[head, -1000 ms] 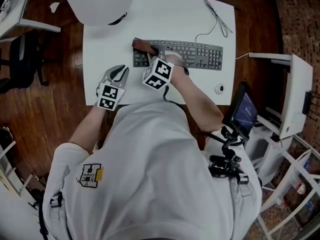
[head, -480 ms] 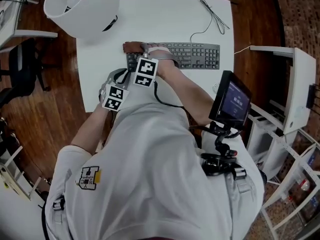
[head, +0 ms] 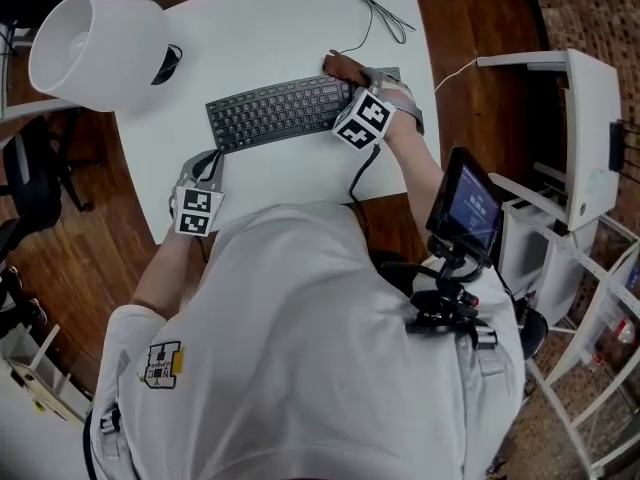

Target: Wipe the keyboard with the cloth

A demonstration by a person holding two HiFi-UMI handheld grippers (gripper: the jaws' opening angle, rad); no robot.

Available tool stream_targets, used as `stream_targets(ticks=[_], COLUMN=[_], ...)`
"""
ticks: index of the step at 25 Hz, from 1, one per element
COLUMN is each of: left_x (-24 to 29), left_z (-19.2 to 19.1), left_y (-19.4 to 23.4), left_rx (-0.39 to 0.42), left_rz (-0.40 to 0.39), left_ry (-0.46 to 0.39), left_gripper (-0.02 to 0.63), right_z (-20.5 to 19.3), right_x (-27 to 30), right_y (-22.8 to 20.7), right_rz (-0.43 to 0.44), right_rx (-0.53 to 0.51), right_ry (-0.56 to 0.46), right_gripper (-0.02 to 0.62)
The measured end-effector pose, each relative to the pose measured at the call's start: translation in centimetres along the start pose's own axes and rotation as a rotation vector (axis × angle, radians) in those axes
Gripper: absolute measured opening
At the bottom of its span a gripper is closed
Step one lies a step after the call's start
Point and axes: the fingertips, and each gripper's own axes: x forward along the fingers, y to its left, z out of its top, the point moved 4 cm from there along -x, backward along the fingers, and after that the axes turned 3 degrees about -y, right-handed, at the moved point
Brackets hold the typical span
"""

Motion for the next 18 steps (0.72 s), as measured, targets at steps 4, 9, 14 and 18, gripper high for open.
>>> stream_targets(ticks=[4,9,14,18], left_x=[-0.1,0.3,0.9,1.0], left_z=[-0.3,-0.2,0.2,0.1], left_y=[0.4,0.1,-0.7,-0.9], left_rx=[0.003,0.007,-0.002,-0.016], left_rz=[-0.006,-0.008,-0.012,-0.01], left_ry=[0.012,0.013,-0.008,-0.03], left_gripper=[0.017,0.017,0.017,0.008], right_z=[-5.9,-6.2,4.3,16.0], right_x=[0.2,-0.3,-2.6,-4.0], right_y=[-3.5,-3.6,3.1,11.6], right_rz=[-0.057,-0.073,0.028,0.141], right_rx=[0.1,0.112,-0.018,-0.196], right_ry=[0.116,0.126,-0.084,-0.294], right_gripper=[0.08,0.08,0.08,0.08])
